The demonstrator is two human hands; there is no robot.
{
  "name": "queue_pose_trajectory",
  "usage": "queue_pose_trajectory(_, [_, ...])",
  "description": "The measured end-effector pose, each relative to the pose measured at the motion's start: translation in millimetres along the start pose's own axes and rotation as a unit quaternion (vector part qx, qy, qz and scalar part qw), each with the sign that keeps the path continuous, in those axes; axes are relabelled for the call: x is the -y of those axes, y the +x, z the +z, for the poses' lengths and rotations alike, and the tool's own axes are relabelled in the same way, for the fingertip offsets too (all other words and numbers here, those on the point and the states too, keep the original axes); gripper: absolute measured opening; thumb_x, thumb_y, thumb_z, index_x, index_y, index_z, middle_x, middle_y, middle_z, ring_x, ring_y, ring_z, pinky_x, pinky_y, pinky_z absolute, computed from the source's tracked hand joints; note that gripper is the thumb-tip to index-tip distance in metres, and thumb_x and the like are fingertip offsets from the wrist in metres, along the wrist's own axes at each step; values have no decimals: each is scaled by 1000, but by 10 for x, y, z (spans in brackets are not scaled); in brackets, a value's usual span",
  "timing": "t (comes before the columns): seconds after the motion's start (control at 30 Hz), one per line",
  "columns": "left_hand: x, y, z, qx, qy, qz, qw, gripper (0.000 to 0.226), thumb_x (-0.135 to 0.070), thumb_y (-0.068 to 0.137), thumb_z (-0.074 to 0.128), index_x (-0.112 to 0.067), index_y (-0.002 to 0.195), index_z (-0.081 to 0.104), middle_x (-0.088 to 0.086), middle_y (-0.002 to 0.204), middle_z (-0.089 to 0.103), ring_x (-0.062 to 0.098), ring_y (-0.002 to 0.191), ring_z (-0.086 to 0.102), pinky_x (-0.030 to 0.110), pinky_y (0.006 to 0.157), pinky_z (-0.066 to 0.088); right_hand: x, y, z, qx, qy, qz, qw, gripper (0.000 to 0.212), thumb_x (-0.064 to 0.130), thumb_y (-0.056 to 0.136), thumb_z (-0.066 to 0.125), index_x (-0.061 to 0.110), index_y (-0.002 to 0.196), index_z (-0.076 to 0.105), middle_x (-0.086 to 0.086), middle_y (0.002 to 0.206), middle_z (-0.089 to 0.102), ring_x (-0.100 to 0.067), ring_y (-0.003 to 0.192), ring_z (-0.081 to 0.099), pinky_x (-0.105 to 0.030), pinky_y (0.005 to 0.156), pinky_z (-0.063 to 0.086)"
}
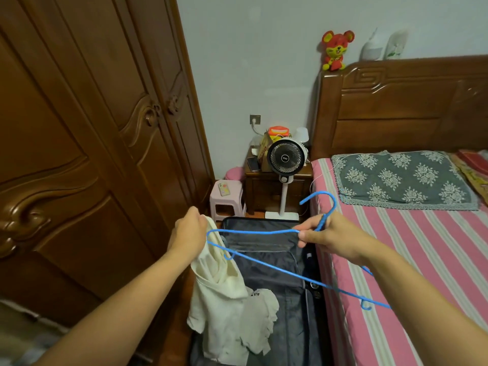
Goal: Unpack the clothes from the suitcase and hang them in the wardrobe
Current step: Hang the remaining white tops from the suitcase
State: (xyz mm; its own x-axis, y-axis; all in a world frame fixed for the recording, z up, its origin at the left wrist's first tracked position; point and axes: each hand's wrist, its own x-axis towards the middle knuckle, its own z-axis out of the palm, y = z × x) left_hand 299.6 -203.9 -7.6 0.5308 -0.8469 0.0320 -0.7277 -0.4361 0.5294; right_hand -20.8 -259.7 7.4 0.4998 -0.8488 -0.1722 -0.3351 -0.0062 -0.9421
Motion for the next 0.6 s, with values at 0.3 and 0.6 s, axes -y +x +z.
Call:
queue_pose_trajectory(0.3, [-522,-482,-212,-39,107,254,960,13,-25,108,38,-21,96,34,-1,66,50,26,62,53,36,49,31,387,290,1024,-13,-99,-34,994,21,16,90,71,28,74,68,5,78,71,-6,72,66,-23,72,52])
queue_pose_trajectory(0.6, [-573,-543,-905,-180,99,430,879,22,-28,100,53,-17,113,68,3,105,58,21,98,53,34,83,42,879,208,702,-79,109,-185,973,14,-3,88,69,-12,86,58,-21,55,58,-17,46,53,-17,51,41])
